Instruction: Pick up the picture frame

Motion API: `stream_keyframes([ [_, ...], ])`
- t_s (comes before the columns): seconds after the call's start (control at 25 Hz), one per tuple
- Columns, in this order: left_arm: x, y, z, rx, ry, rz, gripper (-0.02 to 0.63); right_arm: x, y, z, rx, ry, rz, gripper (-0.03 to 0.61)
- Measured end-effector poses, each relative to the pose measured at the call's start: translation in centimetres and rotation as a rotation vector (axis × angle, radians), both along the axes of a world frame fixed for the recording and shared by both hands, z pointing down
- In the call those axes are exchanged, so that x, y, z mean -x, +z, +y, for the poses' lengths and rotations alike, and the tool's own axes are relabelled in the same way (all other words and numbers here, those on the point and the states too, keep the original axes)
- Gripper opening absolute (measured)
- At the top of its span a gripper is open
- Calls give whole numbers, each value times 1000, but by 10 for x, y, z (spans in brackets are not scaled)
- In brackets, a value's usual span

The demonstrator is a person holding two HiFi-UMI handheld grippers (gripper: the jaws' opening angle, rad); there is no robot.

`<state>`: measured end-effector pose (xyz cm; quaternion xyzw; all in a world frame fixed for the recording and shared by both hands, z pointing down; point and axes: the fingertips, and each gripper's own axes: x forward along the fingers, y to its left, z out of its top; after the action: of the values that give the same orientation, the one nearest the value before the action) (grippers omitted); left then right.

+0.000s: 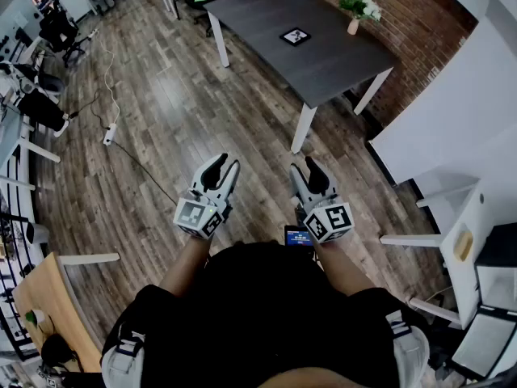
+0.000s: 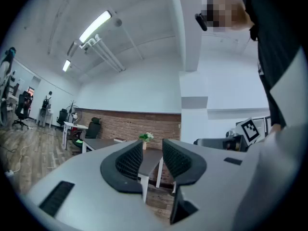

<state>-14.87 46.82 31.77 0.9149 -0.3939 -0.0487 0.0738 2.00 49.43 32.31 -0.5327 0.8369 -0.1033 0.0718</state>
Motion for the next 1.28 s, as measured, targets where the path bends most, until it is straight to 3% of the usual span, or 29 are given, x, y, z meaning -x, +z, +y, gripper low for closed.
stream_keyframes([
  [0.12,23,-1,-26,-23,-74,-7,117,18,-9,-24,-116,12,120,183],
  [0.2,33,3,-35,-27,-100,-4,117,25,11,-37,-92,9,160,183],
  [0.32,43,12,-37,-16,-106,-10,117,26,27,-37,-38,13,135,183],
  [0.56,54,28,-30,12,-99,-39,117,14,19,-23,-77,34,95,183],
  [1.28,2,57,17,78,-93,-33,114,-40,49,13,-47,31,85,183],
])
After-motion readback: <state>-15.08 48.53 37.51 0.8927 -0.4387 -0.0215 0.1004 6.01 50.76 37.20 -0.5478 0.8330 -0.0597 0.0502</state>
